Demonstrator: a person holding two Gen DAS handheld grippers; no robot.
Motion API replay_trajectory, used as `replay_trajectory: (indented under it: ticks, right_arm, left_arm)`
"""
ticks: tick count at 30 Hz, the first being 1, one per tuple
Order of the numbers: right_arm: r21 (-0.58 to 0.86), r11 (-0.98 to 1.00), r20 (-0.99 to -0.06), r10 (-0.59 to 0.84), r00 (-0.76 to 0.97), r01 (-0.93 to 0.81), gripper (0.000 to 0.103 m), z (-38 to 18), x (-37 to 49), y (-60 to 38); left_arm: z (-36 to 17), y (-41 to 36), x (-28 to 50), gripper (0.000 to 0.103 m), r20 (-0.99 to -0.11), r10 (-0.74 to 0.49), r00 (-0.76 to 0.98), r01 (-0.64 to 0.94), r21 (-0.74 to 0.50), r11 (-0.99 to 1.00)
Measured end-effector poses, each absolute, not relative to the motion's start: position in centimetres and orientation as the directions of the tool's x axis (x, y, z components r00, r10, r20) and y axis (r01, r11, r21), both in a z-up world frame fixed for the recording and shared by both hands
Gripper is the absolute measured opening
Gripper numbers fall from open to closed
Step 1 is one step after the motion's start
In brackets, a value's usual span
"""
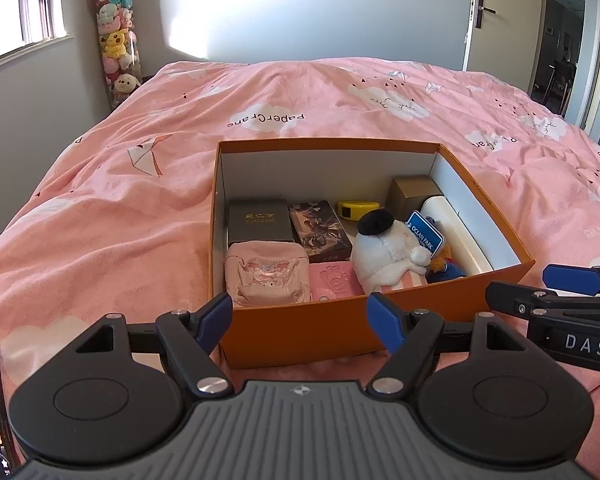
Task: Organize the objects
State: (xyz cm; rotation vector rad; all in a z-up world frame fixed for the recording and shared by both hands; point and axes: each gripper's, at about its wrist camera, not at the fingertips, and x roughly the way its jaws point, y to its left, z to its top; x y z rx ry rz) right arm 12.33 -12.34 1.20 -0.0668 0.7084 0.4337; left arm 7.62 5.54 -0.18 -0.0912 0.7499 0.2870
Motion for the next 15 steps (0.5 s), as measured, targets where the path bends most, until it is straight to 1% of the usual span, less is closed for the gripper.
replay_trajectory:
  ticks: [15]
  right_arm:
    - [0.064, 0.905, -0.658, 0.356, 0.664, -0.421, 0.07, 0.93, 12.3, -11.94]
  left_arm:
    - [-0.34, 5.76, 7.58, 0.088, -0.694, 0.216, 0.687, -0.289, 0.012, 0.957]
